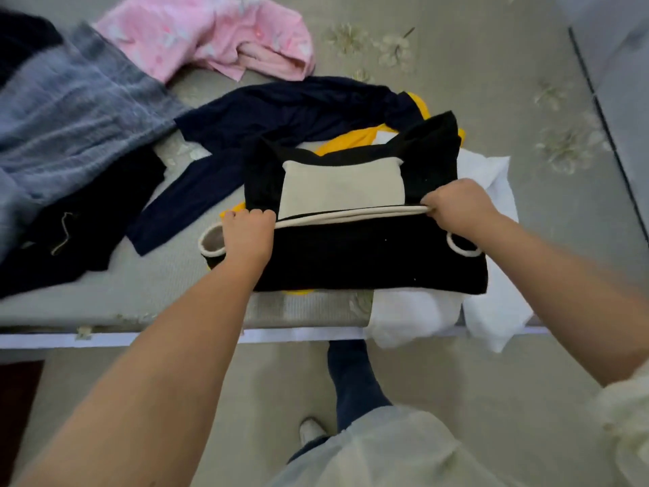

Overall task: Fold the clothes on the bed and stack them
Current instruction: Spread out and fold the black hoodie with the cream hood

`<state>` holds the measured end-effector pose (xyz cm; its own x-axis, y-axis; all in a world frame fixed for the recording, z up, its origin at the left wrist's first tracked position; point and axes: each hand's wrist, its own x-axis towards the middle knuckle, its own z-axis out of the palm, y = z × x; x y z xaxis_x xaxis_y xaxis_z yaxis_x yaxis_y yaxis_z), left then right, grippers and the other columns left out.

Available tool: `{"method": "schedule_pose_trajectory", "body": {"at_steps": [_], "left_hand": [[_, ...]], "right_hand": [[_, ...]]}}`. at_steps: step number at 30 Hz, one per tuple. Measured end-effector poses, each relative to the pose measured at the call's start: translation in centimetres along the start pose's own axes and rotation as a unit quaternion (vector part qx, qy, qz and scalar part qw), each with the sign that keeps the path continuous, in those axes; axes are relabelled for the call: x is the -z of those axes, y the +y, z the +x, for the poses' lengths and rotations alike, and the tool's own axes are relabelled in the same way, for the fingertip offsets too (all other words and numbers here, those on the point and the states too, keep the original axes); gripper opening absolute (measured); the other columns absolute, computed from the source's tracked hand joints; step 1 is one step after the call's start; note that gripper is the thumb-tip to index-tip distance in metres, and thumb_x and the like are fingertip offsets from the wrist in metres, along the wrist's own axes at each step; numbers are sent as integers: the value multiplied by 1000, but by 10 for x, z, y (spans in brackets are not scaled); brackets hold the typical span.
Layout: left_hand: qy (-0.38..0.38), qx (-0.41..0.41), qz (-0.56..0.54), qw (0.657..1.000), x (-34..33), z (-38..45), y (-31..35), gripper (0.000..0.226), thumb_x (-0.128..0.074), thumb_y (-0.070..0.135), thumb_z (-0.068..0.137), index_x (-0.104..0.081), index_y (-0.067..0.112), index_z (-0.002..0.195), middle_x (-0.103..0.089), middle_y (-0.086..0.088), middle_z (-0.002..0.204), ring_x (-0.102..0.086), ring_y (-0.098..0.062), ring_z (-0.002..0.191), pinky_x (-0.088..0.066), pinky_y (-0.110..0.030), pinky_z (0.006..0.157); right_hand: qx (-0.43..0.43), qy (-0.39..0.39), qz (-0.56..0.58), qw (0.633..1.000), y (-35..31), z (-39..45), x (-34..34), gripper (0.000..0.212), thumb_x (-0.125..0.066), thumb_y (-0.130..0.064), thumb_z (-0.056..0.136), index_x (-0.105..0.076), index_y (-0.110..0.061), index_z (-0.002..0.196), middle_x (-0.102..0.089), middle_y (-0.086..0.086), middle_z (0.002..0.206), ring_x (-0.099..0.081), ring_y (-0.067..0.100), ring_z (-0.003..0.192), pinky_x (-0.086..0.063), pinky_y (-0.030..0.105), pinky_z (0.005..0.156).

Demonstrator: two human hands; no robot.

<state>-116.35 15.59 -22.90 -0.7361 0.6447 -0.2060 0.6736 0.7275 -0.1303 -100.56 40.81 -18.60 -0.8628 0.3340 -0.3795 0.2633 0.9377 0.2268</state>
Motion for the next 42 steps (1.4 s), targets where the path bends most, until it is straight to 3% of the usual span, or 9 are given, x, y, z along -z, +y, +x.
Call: {"method": "schedule_pose_trajectory", "body": {"at_steps": [3,11,18,22,24,29,34,38,42], "left_hand": [[16,4,13,1000,24,69,1,18,-41,5,90,-55,9,100,-61,-10,102,-53,-31,101,-32,-37,89],[-14,57,51,997,30,192,-5,18,-41,8,91,-54,12,103,-60,-5,106,-53,-25,102,-36,-34,87],[-70,55,-6,996,-39,261,6,24,-41,10,89,-50,14,112,-57,-4,114,-46,-24,114,-16,-42,110],[-46,39,-104,993,-96,267,3,43,-35,12,95,-34,12,138,-34,-7,146,-17,-23,140,-1,-43,112],[-44,21,-151,987,-116,268,-4,44,-34,17,97,-30,11,141,-27,-9,150,-12,-26,141,-2,-42,112],[-91,-12,-215,972,-129,289,-17,43,-36,19,98,-34,14,140,-27,-8,150,-15,-26,140,-8,-41,110],[-127,-35,-184,974,-113,288,-23,48,-35,26,98,-26,12,143,-30,-8,148,-17,-24,140,-7,-42,112],[-90,-72,-106,988,-99,279,-32,50,-42,31,94,-37,6,136,-52,-18,125,-41,-32,121,-12,-45,111],[-95,-90,-68,989,-91,270,-27,54,-43,31,93,-31,4,139,-43,-19,135,-32,-33,130,-8,-46,113]], "right_hand": [[-30,-37,34,998,31,66,27,24,-46,-4,84,-63,-20,91,-63,4,94,-55,25,101,-23,40,106],[-122,-63,-17,990,55,194,57,32,-47,-7,84,-39,-17,55,-42,-3,57,-56,22,90,11,58,108],[-173,17,42,984,42,245,-29,19,-42,-8,88,-61,-11,87,-51,5,80,-50,29,98,4,60,109],[-146,83,137,976,52,249,-91,24,-42,-1,86,-60,3,103,-59,24,102,-50,38,111,-4,60,109],[-135,58,179,973,55,255,-112,31,-42,-9,92,-55,0,118,-54,20,122,-40,33,125,-2,53,112],[-141,37,219,965,60,278,-123,38,-38,-27,96,-51,-12,128,-48,10,135,-37,26,128,-1,46,113],[-144,62,188,970,48,266,-106,42,-37,-23,97,-41,-7,135,-38,14,143,-24,28,137,-2,49,113],[-43,210,241,947,5,212,-79,44,-49,-27,85,-59,5,114,-55,26,124,-47,43,120,-24,59,102],[115,153,186,964,-64,138,-85,70,-72,-51,63,-62,-7,117,-56,19,126,-51,40,117,-26,67,93]]}}
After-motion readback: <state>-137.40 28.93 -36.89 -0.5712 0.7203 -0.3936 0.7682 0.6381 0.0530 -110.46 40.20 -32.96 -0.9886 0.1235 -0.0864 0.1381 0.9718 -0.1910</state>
